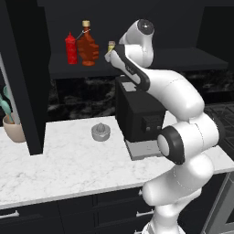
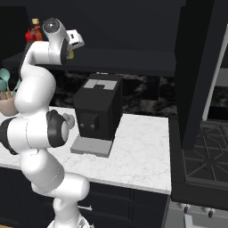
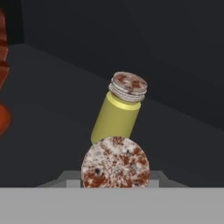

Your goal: Put the shaker and condiment bottle from the counter next to their counterparts in the cabinet.

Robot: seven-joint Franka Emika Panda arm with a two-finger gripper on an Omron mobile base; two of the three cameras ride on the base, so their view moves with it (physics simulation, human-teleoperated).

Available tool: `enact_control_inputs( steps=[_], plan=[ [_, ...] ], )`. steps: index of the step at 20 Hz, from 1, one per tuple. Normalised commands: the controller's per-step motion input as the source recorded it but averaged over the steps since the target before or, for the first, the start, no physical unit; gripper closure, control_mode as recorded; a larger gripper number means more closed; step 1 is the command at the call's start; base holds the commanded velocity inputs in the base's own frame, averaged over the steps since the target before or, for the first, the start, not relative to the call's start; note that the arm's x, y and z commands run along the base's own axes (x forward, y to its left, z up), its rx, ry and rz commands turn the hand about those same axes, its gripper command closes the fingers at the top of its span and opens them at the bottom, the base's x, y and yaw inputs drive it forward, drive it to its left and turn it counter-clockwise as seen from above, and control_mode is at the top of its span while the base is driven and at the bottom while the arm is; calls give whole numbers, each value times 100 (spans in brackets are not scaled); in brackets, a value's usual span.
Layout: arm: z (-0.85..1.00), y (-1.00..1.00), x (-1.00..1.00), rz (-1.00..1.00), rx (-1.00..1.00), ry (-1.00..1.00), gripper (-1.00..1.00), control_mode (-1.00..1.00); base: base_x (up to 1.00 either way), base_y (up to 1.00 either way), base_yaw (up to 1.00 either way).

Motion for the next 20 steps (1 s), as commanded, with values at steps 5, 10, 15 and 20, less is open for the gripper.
enact_control_inputs(
  steps=[5, 10, 15, 20],
  plan=[
    [-20, 0, 1, 0, 9, 0, -100, -100, 0, 0, 0],
    [-19, 0, 13, 0, 5, 0, -100, -100, 0, 0, 0],
    [-22, 0, 27, 0, 2, 0, -100, -100, 0, 0, 0],
    [-17, 0, 38, 0, 0, 0, -100, -100, 0, 0, 0]
  ],
)
